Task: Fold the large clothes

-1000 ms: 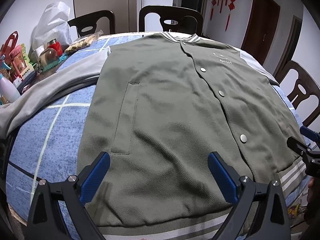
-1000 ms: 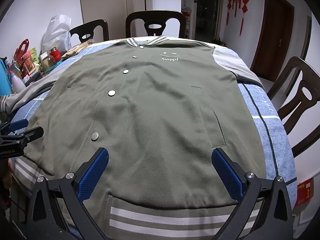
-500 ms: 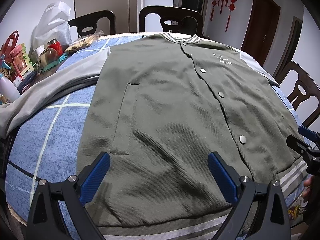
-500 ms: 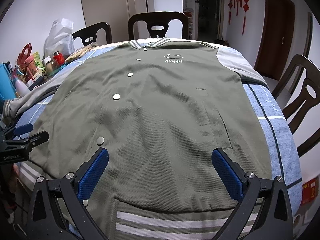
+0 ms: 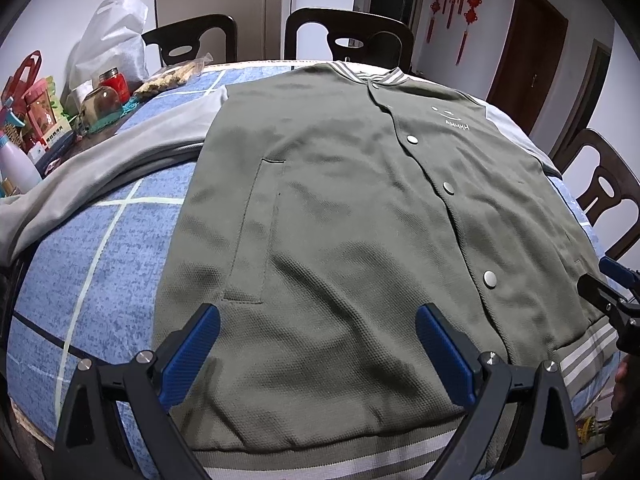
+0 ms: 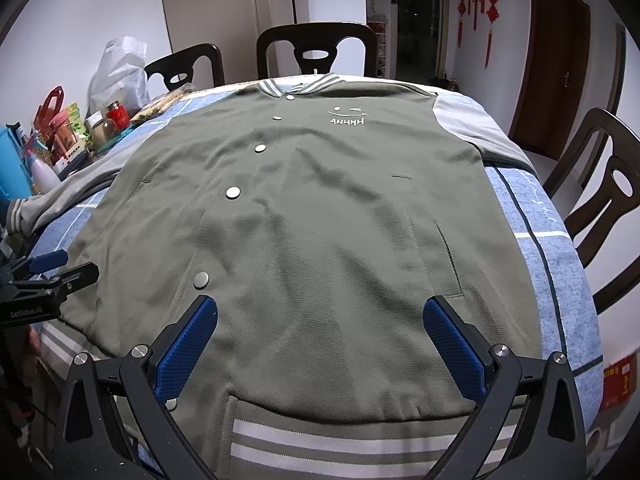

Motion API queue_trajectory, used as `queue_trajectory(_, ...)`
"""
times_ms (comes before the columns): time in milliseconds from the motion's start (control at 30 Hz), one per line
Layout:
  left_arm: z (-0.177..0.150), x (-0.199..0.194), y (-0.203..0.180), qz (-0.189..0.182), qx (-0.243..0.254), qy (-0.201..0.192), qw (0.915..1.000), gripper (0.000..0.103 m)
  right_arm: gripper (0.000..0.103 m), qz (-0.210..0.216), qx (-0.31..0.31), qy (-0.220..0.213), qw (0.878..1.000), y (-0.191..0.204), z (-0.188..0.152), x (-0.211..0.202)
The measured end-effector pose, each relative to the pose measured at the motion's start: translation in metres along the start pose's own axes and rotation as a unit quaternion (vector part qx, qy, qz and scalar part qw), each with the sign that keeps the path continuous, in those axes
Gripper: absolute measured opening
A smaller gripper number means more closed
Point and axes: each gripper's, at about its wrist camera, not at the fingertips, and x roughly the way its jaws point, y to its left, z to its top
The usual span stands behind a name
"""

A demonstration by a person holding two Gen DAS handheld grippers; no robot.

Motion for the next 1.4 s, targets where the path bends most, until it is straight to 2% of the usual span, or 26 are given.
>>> queue_trajectory(800,0.001,-0.001,0.010,-0.008,-0.009,-0.005,0.9999,0.099,0.103,0.011,-0.017,0.005,1.000,0.015,0.005,0.003)
queue_trajectory(1067,0.002,0.002,0.010,-0.029,-0.008,-0.002,0.9996,0.099,0.103,0.016,-0.023,0.007,1.000,0.021,0.006,0.004)
queue_trajectory(1400,0.003,0.004,0.011,-0.030,-0.010,-0.002,0.9995,0.101,0.103,0.019,-0.026,0.009,0.999,0.024,0.009,0.006)
